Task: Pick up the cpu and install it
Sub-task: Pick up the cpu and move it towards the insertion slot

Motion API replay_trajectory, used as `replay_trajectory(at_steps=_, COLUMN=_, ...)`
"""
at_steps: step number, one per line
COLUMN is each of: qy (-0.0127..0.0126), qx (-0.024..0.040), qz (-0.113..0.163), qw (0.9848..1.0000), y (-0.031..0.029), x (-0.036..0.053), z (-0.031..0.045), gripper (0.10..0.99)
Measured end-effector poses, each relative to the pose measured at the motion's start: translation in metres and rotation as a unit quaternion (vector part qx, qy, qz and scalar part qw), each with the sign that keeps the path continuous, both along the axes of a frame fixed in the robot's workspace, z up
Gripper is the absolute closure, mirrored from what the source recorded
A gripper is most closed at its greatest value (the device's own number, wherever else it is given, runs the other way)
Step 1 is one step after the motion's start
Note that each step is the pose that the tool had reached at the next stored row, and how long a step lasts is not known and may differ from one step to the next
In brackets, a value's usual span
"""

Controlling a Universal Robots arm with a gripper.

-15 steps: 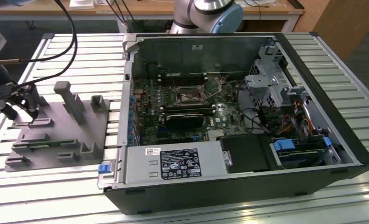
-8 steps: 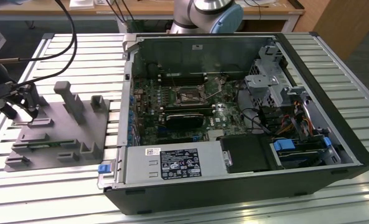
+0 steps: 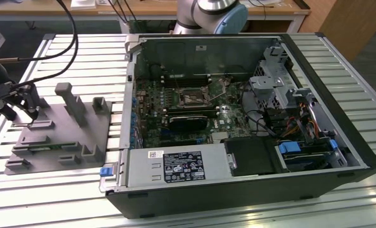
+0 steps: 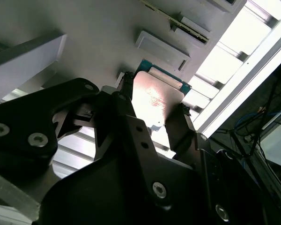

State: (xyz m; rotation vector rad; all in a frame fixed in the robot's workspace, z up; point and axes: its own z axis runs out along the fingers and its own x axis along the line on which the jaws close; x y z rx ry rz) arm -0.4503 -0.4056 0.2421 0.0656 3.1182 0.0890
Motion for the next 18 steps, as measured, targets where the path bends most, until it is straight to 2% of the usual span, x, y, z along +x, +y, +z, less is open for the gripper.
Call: replay_trajectory(at_steps=18, qy=0.0000, qx=0.0023, qz=0.000, qw=1.0000, y=0.0000, x=0.0000, z=0.0055, gripper=0.557)
